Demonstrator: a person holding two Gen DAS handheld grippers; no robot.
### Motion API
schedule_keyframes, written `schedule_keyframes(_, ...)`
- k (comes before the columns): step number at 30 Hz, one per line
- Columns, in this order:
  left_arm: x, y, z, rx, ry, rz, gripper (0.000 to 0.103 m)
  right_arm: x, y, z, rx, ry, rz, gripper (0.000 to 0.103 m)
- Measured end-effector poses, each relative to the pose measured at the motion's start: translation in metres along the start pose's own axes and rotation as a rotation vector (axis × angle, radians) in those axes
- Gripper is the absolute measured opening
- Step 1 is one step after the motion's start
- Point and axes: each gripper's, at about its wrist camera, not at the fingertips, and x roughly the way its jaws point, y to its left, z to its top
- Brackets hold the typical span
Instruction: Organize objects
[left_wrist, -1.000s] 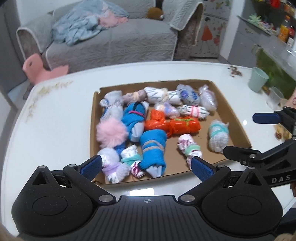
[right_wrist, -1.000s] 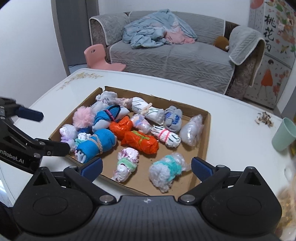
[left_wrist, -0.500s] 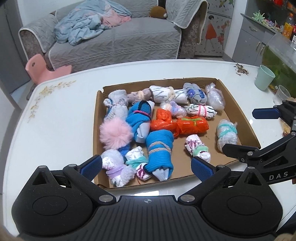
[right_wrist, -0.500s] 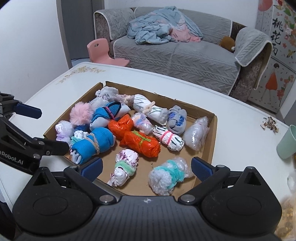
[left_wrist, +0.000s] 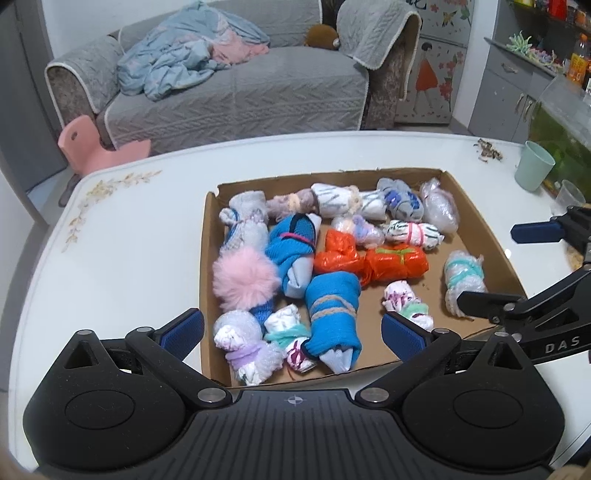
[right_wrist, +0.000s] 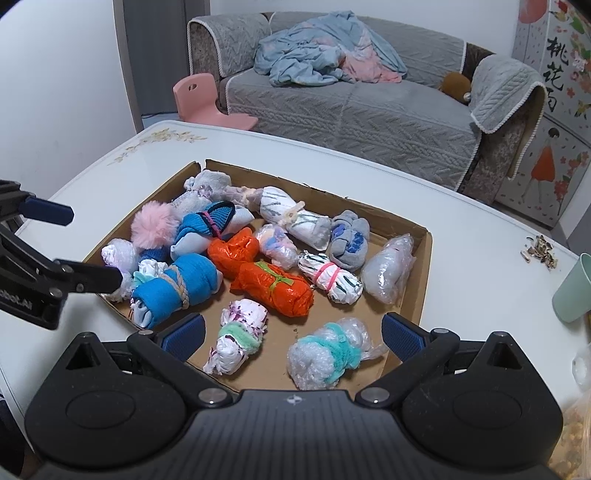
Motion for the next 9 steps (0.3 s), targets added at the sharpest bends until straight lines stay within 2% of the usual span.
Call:
schedule_keyframes(4, -0.0076, 0.0005, 0.0006, 0.005, -0.036, -0.015, 0.101, 0.0012, -0.0018, 0.0002, -0.001, 0.005, 0.0, 0.102)
schedule_keyframes(6, -0.0105, -0.0005, 0.001, 0.013, -0.058, 0.012, 0.101, 0.0005, -0.0021, 0.0007, -0.001, 0.0, 0.004, 0.102)
schedule_keyframes(9, -0.0099, 0.0024, 0.005, -0.002, -0.063, 0.007, 0.101, 0.0004, -0.0027, 0.0012, 0.0, -0.004, 0.007, 0.102)
